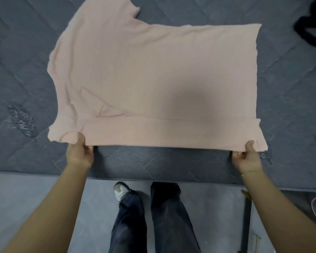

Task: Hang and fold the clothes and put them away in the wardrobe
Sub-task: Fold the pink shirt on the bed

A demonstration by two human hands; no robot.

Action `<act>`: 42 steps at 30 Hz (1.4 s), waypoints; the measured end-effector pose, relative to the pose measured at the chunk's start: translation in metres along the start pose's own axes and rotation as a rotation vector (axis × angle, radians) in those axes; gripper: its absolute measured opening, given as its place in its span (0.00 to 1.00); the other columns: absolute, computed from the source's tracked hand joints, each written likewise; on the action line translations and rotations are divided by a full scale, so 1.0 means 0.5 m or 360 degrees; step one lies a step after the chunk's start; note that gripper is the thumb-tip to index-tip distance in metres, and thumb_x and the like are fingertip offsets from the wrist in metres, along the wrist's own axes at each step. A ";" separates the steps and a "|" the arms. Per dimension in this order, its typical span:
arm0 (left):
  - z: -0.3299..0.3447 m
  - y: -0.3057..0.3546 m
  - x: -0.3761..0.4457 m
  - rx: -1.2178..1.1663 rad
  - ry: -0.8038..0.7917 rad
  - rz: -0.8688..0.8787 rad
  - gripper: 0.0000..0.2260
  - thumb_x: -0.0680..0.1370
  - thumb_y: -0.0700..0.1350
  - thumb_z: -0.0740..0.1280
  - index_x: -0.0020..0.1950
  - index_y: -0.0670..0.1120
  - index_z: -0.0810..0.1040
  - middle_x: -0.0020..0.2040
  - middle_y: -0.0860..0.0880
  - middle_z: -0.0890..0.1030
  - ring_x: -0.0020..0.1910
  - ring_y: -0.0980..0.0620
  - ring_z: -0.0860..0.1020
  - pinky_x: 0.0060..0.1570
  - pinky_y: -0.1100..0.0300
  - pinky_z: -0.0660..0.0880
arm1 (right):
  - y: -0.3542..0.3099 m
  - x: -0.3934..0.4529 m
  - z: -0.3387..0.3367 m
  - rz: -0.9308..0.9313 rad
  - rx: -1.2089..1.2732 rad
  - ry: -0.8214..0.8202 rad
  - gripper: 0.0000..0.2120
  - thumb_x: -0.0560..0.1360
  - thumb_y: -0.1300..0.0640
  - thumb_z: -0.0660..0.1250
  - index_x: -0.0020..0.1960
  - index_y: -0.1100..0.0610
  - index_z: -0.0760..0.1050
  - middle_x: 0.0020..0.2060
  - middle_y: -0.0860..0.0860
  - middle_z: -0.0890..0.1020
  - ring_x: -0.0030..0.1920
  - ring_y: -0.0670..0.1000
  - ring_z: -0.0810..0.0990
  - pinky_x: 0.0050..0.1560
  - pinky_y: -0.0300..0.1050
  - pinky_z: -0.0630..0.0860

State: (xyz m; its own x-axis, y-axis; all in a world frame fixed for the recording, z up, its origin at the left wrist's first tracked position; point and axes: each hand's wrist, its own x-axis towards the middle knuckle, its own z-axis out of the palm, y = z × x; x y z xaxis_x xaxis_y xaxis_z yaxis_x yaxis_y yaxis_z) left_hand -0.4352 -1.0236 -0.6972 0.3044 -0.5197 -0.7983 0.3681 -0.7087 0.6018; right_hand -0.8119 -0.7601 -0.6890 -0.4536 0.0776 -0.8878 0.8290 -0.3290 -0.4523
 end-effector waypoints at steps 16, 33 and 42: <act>-0.172 0.091 0.076 0.0852 -0.0237 0.0734 0.19 0.75 0.35 0.71 0.59 0.52 0.69 0.62 0.50 0.76 0.63 0.46 0.76 0.56 0.52 0.79 | 0.274 -0.142 0.020 0.0183 -0.0334 -0.0183 0.11 0.77 0.54 0.70 0.56 0.56 0.79 0.50 0.50 0.84 0.50 0.46 0.83 0.61 0.41 0.76; -0.174 0.268 0.146 0.2277 -0.0460 0.1430 0.08 0.72 0.39 0.73 0.50 0.43 0.81 0.49 0.43 0.76 0.44 0.41 0.77 0.46 0.51 0.74 | 0.620 -0.349 0.111 -0.0660 -0.2467 -0.0397 0.22 0.76 0.45 0.67 0.30 0.59 0.76 0.25 0.51 0.80 0.28 0.45 0.79 0.36 0.43 0.76; 0.078 0.261 0.173 0.2385 -0.0935 0.0579 0.20 0.76 0.58 0.68 0.61 0.46 0.74 0.51 0.52 0.78 0.53 0.49 0.78 0.46 0.58 0.72 | 0.625 -0.302 0.309 -0.1956 -0.3139 -0.1404 0.21 0.71 0.65 0.71 0.63 0.59 0.77 0.65 0.59 0.73 0.61 0.60 0.73 0.54 0.54 0.75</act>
State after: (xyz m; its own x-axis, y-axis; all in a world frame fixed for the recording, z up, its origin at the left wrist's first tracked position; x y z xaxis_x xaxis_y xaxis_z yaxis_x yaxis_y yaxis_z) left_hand -0.3953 -1.1794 -0.6886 -0.3024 -0.6022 -0.7388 -0.8727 -0.1367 0.4687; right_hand -0.5350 -1.0200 -0.6830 -0.2850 -0.9062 -0.3123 -0.7801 0.4086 -0.4739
